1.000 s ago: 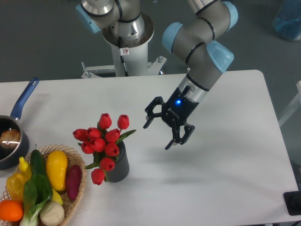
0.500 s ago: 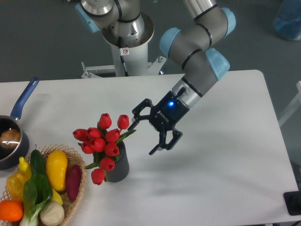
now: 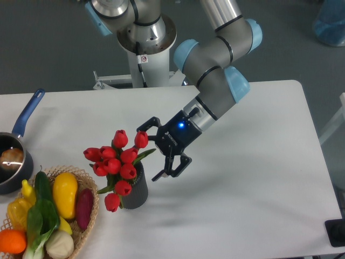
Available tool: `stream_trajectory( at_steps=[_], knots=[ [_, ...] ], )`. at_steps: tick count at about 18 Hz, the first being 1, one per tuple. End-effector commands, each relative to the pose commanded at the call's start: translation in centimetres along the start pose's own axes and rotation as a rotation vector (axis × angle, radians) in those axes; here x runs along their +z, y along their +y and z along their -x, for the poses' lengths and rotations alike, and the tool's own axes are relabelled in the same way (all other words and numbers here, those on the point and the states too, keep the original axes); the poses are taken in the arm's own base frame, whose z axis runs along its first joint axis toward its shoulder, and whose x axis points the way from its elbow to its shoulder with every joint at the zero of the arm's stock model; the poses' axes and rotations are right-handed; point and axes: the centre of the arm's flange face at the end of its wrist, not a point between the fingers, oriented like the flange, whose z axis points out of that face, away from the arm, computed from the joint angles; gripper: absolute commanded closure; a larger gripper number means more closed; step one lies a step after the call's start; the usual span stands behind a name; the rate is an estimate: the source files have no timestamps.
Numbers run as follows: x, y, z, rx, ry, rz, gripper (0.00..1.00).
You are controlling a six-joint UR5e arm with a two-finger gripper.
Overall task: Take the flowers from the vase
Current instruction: 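Lower the gripper around the tulip stems and close it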
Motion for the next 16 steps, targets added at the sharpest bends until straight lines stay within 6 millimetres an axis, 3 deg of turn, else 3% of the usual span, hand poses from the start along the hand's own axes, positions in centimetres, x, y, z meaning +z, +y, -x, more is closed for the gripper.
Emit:
stream_trajectory(
  at_steps=[5,6,11,15,16],
  knots=[
    [1.6,-0.5,-0.6,0.004,0.032,-0.033,0.0],
    [1.9,-0.7,-0.7,0.007,0.037,-0.032,0.05],
    [1.9,-0.7,-0.7,0.02,0.037,-0.034,0.46],
    [1.8,-0.4,-0.8,0.027,0.037,-0.034,0.88],
    [1.8,-0.4,-0.8,0.026,0.036,-0.035,0.92]
  ],
)
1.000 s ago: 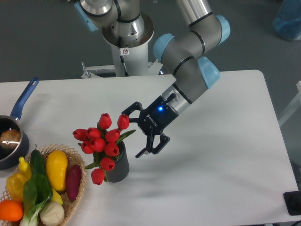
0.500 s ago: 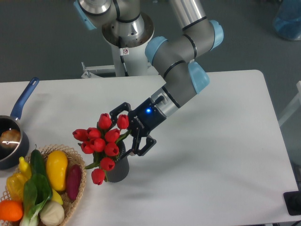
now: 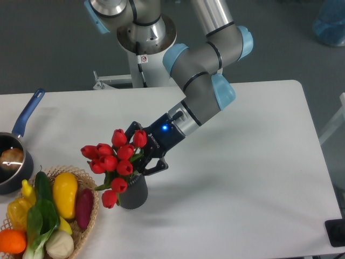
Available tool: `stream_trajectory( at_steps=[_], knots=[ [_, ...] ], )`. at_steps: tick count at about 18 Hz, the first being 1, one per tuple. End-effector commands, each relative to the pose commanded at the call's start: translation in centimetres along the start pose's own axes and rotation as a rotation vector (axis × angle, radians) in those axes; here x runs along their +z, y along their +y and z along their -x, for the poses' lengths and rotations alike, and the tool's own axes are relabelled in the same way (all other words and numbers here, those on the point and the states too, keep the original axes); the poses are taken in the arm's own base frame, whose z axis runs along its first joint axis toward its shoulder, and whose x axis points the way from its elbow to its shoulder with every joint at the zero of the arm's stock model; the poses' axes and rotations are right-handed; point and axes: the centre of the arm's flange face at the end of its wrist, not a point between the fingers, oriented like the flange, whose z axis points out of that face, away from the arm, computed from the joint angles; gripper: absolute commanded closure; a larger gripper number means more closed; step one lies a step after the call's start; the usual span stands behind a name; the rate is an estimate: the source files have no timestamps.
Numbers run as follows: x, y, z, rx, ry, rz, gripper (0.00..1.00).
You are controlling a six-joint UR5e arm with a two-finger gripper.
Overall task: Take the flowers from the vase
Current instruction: 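Lower the gripper around the tulip stems and close it, then lift the gripped tulip bunch up out of the vase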
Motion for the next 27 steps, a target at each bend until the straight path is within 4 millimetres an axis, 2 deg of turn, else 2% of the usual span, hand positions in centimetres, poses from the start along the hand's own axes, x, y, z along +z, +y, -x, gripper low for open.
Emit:
stream_trajectory(
  at_steps=[5,8,14,20,25,27],
  knots=[
    [-0.6,-0.4,0.2,0.001,-0.01,-0.002,0.95],
    [-0.8,-1.4,0.2,0.006,-0.015,-0.017,0.95],
    [-3.1,-6.9,-1.3,-0.003,-0.047,-0.072,0.95],
    [-4.2,-8.9,-2.3,-0.006,-0.058,-0.098,0.95],
    [-6.0,-11.4,-2.1,-0.011,-0.075,-0.149,0.95],
    [-7.5,-12.1,-1.9,0.002,-0.098,-0.162,0.95]
  ],
)
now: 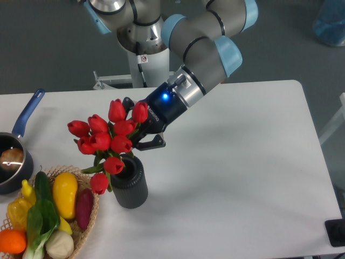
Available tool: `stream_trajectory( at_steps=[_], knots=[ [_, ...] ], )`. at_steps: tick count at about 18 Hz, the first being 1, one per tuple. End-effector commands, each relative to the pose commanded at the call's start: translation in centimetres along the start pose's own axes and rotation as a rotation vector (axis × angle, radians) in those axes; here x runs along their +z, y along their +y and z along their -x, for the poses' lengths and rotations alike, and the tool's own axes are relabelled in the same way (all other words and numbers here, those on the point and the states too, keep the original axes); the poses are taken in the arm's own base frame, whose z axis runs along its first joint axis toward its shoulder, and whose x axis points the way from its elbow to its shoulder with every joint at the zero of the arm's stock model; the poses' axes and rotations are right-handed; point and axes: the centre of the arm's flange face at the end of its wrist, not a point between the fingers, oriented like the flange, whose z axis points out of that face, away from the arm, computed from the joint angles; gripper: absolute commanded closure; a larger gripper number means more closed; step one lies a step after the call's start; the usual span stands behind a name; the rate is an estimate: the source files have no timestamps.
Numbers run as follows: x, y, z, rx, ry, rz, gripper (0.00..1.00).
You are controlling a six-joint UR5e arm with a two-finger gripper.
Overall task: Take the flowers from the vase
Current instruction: 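Lift the gripped tulip bunch up out of the vase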
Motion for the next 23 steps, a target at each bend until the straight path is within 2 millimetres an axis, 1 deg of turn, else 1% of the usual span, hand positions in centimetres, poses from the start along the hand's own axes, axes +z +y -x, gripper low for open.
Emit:
stream_trajectory(
  at_steps=[2,5,7,10,12,14,16,18,20,23],
  knots=[
    [-0.6,-0.5,0.0,0.008,-0.009,-0.01,0.95],
    [-2.2,-0.8,0.6,0.01,-0.031,-0.036,0.95],
    [-3.9,-2.2,1.5,0.024,-0.057,-0.055,0.94],
    [-6.1,-4.9,2.5,-0.002,-0.093,-0.069,0.94],
    [-7.4,-5.4,3.0,-0.002,-0.11,-0.087,0.94],
    [-8.3,-5.4,3.3,-0.005,-0.123,-0.098,0.94],
    [-8.8,-5.2,3.4,-0.01,-0.13,-0.101,0.94],
    [-9.9,-4.7,3.8,-0.017,-0.15,-0.102,0.94],
    [-11.8,-3.6,4.5,-0.035,-0.184,-0.103,0.94],
    [-13.8,-2.1,5.4,-0.052,-0.224,-0.095,0.94]
  ],
)
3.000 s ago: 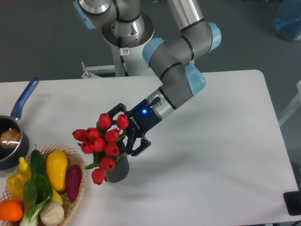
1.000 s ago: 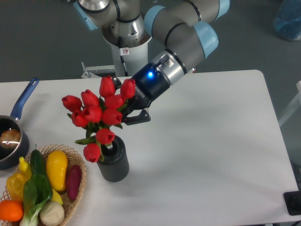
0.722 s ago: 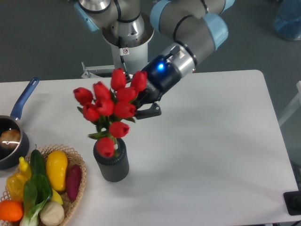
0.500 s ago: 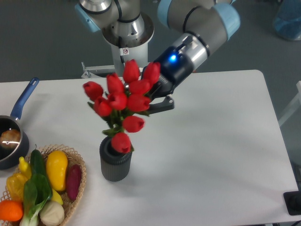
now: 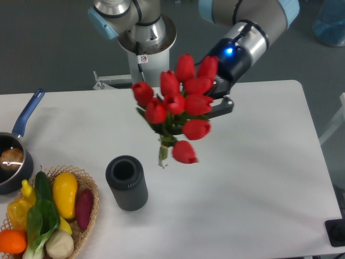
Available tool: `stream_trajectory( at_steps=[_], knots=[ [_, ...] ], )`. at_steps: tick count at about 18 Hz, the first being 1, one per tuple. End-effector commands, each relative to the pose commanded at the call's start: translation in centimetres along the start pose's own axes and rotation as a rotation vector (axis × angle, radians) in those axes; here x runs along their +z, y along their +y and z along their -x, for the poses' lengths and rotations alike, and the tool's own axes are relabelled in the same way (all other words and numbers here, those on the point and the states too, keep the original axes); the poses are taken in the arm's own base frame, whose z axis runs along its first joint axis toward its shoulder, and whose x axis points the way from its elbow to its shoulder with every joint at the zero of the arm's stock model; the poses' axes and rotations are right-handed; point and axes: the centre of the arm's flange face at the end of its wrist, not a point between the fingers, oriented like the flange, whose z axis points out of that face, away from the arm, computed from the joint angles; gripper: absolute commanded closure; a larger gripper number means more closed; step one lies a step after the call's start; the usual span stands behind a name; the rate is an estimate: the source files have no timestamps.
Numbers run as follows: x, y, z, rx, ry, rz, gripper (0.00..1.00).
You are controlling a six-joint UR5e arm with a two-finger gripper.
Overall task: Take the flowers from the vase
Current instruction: 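Lift the gripped tulip bunch up out of the vase, then carry the tulips away from the vase and hold them aloft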
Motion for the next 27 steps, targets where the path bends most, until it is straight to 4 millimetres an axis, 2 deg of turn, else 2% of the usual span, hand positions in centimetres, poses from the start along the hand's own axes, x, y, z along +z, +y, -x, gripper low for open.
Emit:
stream_trajectory(
  at_steps=[2,3,5,11,14,17,18,21,24,26,27],
  knots=[
    [-1.4,1.1,0.9,-0.019,-0.026,0.001,0.92],
    [-2.0,1.7,1.3,-0.027,-0.037,0.003,0.88],
    [-2.8,3.8,2.6,-0.027,-0.067,0.05,0.88],
    [-4.2,7.7,4.2,-0.041,-0.185,0.385,0.88],
    [-5.7,9.5,5.3,-0.051,-0.239,0.526,0.88],
    [-5.6,10.1,5.8,-0.053,-0.238,0.545,0.88],
    [-5.5,10.9,6.0,-0.064,-0.237,0.57,0.88],
    [-6.1,11.8,6.6,0.014,-0.272,0.807,0.9],
    [-4.0,11.8,7.6,0.099,-0.265,1.028,0.88],
    [-2.2,12.2,8.1,0.13,-0.258,1.118,0.85],
    [-2.0,12.3,8.6,0.137,-0.264,1.156,0.84]
  ],
)
